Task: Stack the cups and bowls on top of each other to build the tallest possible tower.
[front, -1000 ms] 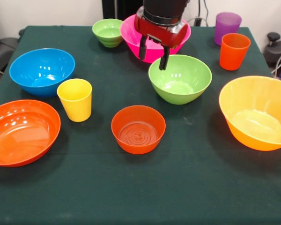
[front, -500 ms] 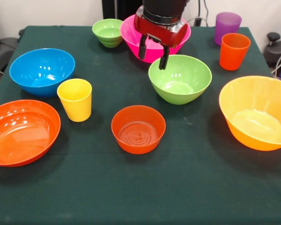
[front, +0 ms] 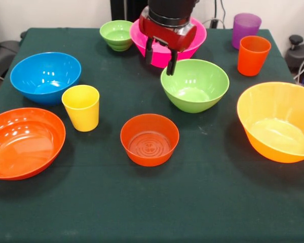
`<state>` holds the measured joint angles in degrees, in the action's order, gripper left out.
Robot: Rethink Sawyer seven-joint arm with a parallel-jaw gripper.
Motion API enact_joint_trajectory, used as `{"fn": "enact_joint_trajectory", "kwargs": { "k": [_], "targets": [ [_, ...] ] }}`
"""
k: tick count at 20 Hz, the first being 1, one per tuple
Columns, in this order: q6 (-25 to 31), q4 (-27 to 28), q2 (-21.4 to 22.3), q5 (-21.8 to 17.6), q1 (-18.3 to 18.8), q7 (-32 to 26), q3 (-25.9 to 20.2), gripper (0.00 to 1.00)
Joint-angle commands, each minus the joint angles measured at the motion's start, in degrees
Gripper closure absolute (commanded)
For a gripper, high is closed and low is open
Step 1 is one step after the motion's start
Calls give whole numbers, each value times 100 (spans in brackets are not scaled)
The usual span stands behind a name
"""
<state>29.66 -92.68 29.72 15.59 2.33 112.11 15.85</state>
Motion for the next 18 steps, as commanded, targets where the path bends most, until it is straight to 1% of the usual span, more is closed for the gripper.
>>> {"fn": "enact_joint_trajectory", "kwargs": {
  "k": [1, 4, 12, 14, 18],
  "targets": [
    [0, 222, -391, -339, 155, 151, -690, 0],
    [-218, 124, -434, -368, 166, 146, -763, 0],
    [-395, 58, -514, -415, 218, 61, -893, 0],
    [-472, 44, -564, -400, 196, 92, -936, 0],
    [-511, 47, -599, -401, 32, 215, -899, 0]
  ]
}}
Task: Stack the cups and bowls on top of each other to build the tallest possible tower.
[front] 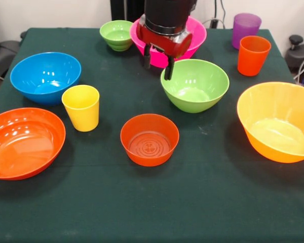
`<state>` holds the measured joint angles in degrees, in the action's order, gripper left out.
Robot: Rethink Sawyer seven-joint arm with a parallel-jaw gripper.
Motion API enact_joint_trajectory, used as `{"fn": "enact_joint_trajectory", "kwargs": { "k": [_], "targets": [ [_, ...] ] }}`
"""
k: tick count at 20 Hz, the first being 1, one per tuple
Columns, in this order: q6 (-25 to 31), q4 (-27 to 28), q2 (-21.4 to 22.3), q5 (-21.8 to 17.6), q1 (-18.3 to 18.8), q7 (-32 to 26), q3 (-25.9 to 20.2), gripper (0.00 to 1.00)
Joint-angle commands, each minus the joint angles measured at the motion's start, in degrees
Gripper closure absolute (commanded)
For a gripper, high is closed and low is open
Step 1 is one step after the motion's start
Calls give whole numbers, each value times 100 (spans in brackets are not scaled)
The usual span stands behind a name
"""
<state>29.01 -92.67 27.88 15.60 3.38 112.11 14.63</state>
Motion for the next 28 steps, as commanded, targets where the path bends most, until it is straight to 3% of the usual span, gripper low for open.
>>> {"fn": "enact_joint_trajectory", "kwargs": {
  "k": [1, 15, 28],
  "targets": [
    [-443, 49, -406, -430, -117, 221, -748, 0],
    [-443, 12, -524, -970, -47, -136, -862, 0],
    [-653, 196, -805, -1367, -182, 59, -873, 0]
  ]
}}
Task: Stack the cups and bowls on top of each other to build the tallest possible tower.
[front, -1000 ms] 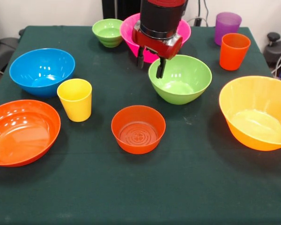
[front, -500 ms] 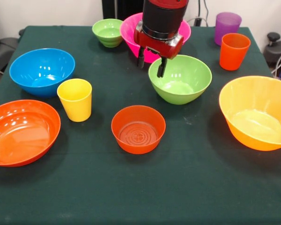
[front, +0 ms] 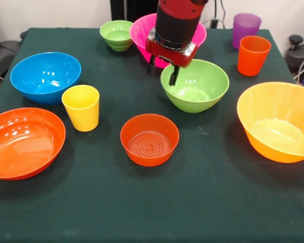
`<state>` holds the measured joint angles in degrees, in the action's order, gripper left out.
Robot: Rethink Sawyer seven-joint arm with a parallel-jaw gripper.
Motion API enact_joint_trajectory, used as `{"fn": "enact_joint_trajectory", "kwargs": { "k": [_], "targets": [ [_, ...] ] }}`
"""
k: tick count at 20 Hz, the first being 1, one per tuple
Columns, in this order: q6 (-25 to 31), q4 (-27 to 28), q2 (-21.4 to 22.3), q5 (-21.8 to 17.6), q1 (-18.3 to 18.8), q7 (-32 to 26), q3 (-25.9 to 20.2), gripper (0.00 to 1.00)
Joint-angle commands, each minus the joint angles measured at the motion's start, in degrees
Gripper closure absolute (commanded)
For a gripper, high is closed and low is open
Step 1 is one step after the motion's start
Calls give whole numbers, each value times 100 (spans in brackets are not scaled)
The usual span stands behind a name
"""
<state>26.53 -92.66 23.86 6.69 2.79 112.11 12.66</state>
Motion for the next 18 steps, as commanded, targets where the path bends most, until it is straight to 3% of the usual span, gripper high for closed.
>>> {"fn": "enact_joint_trajectory", "kwargs": {
  "k": [1, 18],
  "targets": [
    [-413, 226, -425, -508, -132, 51, -668, 0],
    [-364, 739, -852, -686, 13, -52, -934, 0]
  ]
}}
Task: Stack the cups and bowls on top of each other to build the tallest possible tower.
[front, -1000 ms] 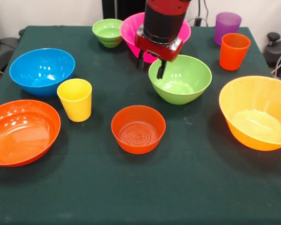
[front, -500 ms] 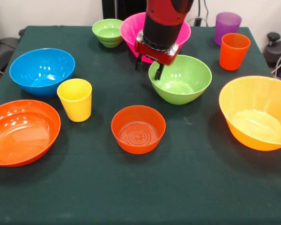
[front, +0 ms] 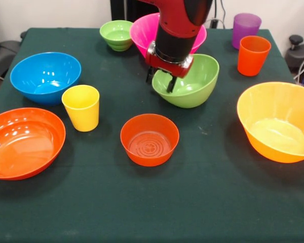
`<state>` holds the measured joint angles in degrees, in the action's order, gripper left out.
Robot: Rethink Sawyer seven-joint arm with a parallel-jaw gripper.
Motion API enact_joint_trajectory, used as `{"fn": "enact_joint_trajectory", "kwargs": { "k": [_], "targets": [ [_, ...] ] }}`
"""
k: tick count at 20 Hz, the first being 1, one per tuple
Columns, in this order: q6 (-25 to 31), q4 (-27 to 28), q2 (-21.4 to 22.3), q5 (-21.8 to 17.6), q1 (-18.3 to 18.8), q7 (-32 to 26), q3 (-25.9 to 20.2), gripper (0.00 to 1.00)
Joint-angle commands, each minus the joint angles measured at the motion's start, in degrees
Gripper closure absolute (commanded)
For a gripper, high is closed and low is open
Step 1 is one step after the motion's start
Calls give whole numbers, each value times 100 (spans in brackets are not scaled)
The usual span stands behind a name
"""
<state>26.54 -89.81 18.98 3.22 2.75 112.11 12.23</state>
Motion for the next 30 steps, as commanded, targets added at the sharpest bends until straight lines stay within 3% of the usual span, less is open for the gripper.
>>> {"fn": "enact_joint_trajectory", "kwargs": {
  "k": [1, 9, 15, 24, 30],
  "targets": [
    [-394, 458, -382, -345, 16, -38, -898, 0],
    [-700, 242, -350, -423, -290, 314, -637, 0],
    [-664, 436, -424, -405, -408, 351, -498, 0],
    [-288, 678, -352, -249, -295, 264, -541, 0],
    [-375, 565, -306, -284, -197, 193, -648, 0]
  ]
}}
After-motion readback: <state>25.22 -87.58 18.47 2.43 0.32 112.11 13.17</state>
